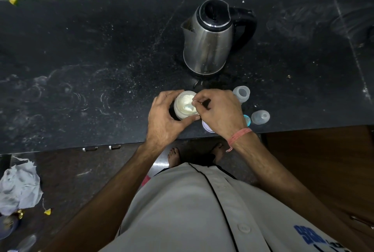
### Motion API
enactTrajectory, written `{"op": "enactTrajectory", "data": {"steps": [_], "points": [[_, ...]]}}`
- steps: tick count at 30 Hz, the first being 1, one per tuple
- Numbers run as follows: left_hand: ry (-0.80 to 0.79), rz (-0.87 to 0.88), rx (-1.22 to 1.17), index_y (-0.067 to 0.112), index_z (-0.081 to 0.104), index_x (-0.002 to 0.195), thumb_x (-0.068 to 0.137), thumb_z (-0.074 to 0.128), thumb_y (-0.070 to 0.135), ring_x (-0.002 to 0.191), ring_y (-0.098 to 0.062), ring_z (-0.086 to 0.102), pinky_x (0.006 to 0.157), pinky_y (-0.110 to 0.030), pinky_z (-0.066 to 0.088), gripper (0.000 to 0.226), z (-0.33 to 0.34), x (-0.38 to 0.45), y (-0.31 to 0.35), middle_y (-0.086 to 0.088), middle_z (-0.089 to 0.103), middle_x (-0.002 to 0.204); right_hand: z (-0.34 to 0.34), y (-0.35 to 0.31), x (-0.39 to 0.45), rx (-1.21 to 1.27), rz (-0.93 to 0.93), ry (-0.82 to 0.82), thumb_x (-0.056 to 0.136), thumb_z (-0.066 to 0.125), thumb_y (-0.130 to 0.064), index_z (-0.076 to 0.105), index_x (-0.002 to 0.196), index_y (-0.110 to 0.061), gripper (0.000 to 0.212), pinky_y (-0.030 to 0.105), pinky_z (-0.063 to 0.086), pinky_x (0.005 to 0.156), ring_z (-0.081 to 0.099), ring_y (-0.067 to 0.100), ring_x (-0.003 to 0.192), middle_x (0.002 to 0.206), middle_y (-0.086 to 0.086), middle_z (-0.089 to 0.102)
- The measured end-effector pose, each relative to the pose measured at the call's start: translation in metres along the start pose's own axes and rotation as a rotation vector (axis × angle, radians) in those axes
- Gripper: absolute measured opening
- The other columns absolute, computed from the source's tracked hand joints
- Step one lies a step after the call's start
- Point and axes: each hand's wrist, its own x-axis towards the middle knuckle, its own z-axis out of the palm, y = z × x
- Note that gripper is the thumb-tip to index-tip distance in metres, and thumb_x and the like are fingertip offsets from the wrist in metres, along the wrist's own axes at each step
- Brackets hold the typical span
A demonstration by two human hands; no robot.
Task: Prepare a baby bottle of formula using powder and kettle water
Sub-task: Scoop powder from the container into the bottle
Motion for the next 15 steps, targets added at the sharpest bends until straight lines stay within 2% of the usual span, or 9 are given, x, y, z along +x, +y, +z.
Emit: {"op": "enactTrajectory", "data": {"steps": [8,12,15], "points": [[0.007,-0.001,0.016,0.033,0.069,0.142,0.071,0.099,0.059,0.126,-0.006,0.057,0.104,-0.039,0.056,0.081,0.0,0.0,0.0,0.018,0.062,0.133,0.01,0.005,-0.007,0.135,0.06,0.141,0.094,0.082,-0.034,0.084,0.104,-0.031,0.011,0.032,0.062,0.079,0.071,0.004,0.075,0.092,-0.015,0.081],[0.007,-0.007,0.025,0.035,0.069,0.141,0.07,0.1,0.058,0.127,-0.007,0.057,0.104,-0.04,0.055,0.08,0.0,0.0,0.0,0.018,0.062,0.133,0.01,0.008,-0.007,0.397,0.23,0.197,0.093,0.085,-0.026,0.086,0.1,-0.025,0.007,0.024,0.062,0.078,0.075,0.001,0.078,0.084,-0.015,0.08],[0.002,-0.013,0.036,0.035,0.069,0.141,0.07,0.1,0.059,0.128,-0.009,0.057,0.104,-0.039,0.055,0.081,0.0,0.0,0.0,0.018,0.061,0.134,0.007,0.014,-0.008,0.603,0.359,0.196,0.093,0.086,-0.023,0.086,0.097,-0.023,0.004,0.025,0.059,0.066,0.075,0.003,0.073,0.081,-0.011,0.081]]}}
